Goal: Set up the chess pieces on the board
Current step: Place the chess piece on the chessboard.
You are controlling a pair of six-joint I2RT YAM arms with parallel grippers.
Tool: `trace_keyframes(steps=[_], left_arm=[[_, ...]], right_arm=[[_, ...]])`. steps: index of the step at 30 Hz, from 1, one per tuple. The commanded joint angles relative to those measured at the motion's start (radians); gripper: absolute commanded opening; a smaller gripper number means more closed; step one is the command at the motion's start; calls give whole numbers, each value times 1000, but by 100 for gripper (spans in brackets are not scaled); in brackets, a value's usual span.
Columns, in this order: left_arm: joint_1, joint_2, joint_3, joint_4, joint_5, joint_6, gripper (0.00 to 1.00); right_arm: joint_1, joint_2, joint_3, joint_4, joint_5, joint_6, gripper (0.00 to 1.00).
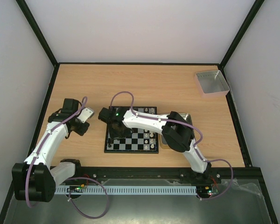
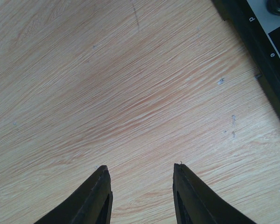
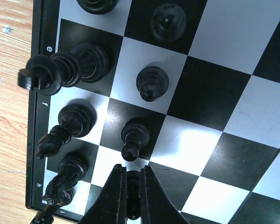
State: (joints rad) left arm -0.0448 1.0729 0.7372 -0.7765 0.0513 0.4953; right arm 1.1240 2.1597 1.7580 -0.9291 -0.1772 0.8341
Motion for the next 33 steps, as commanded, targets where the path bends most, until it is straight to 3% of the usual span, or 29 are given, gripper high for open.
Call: trace_keyframes(steps=[1, 19, 33], left_arm=[[5, 0, -12, -9, 1, -5, 38], [5, 1, -12, -14, 16, 8, 38], [5, 8, -12, -14, 27, 15, 38]], right_arm=[[-4, 10, -10, 7, 0, -3, 2], [-1, 29, -13, 16, -30, -15, 3], [0, 30, -10, 24, -41, -21, 19]])
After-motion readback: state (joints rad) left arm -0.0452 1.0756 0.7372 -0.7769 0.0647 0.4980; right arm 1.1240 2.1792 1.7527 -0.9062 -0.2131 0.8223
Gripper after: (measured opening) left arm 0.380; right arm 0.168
